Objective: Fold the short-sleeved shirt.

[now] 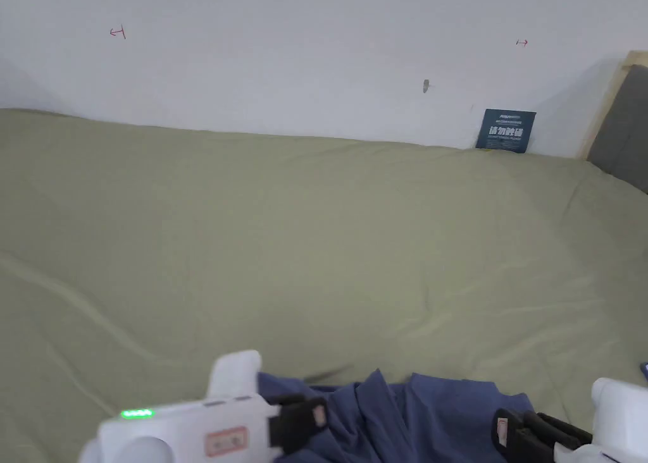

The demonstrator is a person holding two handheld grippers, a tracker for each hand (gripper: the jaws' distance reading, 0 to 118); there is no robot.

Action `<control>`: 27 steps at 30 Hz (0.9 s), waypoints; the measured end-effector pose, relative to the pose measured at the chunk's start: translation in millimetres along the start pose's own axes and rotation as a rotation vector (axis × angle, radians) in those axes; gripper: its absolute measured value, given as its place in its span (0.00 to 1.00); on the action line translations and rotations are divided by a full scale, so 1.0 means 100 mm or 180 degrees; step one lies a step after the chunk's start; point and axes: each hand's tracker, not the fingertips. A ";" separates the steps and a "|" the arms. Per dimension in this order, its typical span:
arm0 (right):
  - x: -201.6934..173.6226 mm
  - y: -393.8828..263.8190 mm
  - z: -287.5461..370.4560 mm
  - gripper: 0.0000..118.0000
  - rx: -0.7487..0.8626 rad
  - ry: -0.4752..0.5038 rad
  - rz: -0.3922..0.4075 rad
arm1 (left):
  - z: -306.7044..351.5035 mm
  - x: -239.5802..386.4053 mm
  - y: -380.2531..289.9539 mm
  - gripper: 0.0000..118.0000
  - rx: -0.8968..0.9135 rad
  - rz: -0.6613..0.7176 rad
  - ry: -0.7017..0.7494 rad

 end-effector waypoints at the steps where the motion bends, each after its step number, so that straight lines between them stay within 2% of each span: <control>1: 0.01 0.01 -0.01 0.02 0.0001 -0.0003 -0.0004 | 0.14 -0.16 0.09 0.02 -0.0021 -0.0024 0.0098; 2: 0.01 0.01 -0.02 0.02 0.0000 -0.0003 -0.0007 | 0.26 -0.36 0.16 0.02 -0.0081 -0.0033 0.0212; 3: 0.02 0.01 -0.03 0.02 -0.0004 0.0002 -0.0009 | 0.31 -0.53 0.21 0.11 -0.0186 0.0142 0.0187; 4: 0.02 0.01 -0.05 0.02 -0.0012 0.0003 -0.0016 | 0.36 -0.72 0.23 0.11 -0.0332 0.0408 0.0041; 5: 0.02 0.01 -0.06 0.02 -0.0018 0.0010 -0.0031 | 0.37 -0.91 0.22 0.16 -0.0461 0.0679 -0.0124; 6: 0.03 0.01 -0.07 0.02 -0.0029 0.0015 -0.0051 | 0.35 -1.07 0.18 0.32 -0.0494 0.0947 -0.0251; 7: 0.03 0.02 -0.08 0.02 -0.0030 0.0019 -0.0062 | 0.29 -1.14 0.15 0.62 -0.0574 0.1054 -0.0320; 8: 0.03 0.02 -0.08 0.02 -0.0025 0.0027 -0.0075 | 0.21 -1.19 0.08 0.87 -0.0628 0.1172 -0.0350; 9: 0.03 0.03 -0.08 0.02 -0.0028 0.0035 -0.0083 | 0.14 -1.24 0.03 0.99 -0.0649 0.1202 -0.0434; 13: 0.03 0.05 -0.03 0.02 -0.0018 0.0039 -0.0074 | -0.19 -1.27 -0.14 0.99 -0.0874 0.1417 -0.0594; 16: 0.05 0.07 0.02 0.02 0.0010 0.0027 -0.0073 | -0.34 -1.21 -0.18 0.99 -0.0682 0.1436 -0.0999; 18: 0.06 0.06 0.03 0.02 0.0030 0.0023 -0.0100 | -0.48 -1.17 -0.21 0.99 -0.0634 0.1566 -0.1019; 20: 0.07 0.06 0.02 0.02 0.0016 0.0026 -0.0136 | -0.52 -1.08 -0.24 0.95 -0.0486 0.1451 -0.1026; 21: 0.07 0.05 0.02 0.02 0.0002 0.0018 -0.0138 | -0.52 -1.05 -0.22 0.76 -0.0441 0.1380 -0.0922; 23: 0.05 0.04 0.02 0.02 -0.0019 0.0022 -0.0107 | -0.44 -1.04 -0.21 0.08 -0.0390 0.1240 -0.0398; 25: 0.03 0.03 0.02 0.02 -0.0025 0.0034 -0.0086 | -0.36 -1.12 -0.23 0.08 -0.0322 0.1233 0.0040; 26: 0.02 0.03 0.02 0.02 -0.0021 0.0041 -0.0088 | -0.35 -1.16 -0.26 0.08 -0.0360 0.1472 -0.0296; 27: 0.02 0.02 0.02 0.02 -0.0013 0.0053 -0.0097 | -0.30 -1.15 -0.26 0.08 -0.0318 0.1456 -0.0460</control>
